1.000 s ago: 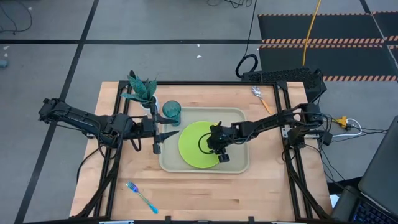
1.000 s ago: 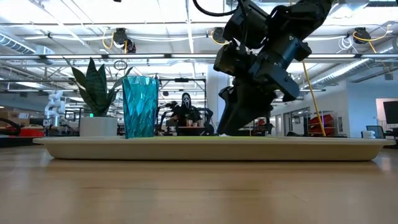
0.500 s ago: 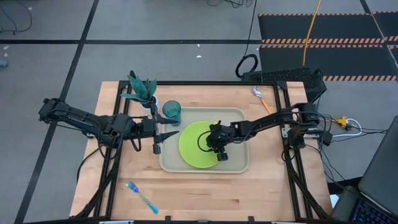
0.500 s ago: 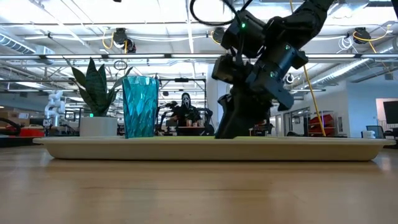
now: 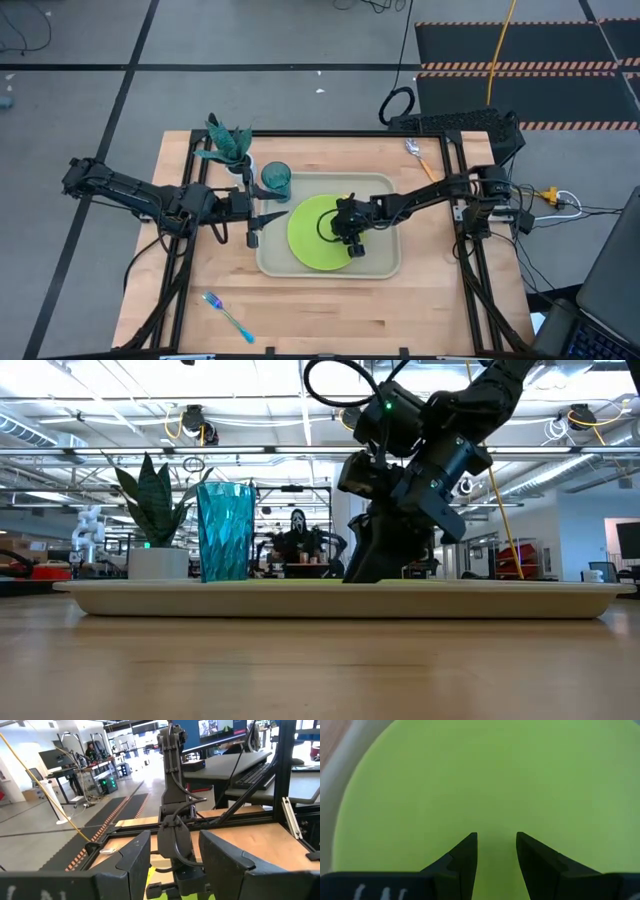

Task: Pick and place plate/cup/fork/spoon on tray
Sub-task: Put the green plate to the middle left of the white food tray

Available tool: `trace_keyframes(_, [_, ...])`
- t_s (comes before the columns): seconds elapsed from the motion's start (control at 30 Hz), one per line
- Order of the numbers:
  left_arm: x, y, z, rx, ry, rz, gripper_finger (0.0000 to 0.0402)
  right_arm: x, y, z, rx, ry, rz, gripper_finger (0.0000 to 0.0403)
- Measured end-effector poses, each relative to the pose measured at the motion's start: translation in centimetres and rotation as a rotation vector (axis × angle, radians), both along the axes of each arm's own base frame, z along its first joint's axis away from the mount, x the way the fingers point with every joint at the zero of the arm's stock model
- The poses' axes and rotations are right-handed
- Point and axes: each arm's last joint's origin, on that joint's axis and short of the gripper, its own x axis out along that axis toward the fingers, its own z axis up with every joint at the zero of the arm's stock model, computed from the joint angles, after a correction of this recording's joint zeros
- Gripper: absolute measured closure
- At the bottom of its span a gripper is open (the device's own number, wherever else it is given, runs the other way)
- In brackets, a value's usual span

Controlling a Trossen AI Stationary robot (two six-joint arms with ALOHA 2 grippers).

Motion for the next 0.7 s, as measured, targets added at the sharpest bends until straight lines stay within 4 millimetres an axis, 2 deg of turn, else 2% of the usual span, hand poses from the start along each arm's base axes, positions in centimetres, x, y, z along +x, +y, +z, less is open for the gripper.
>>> trace_keyframes(0.7, [0.0,0.0,0.0,0.0,-0.001,0.0,0.0229,0.3,-1.9,-0.1,-0.029,-0.04,-0.023,0.0273])
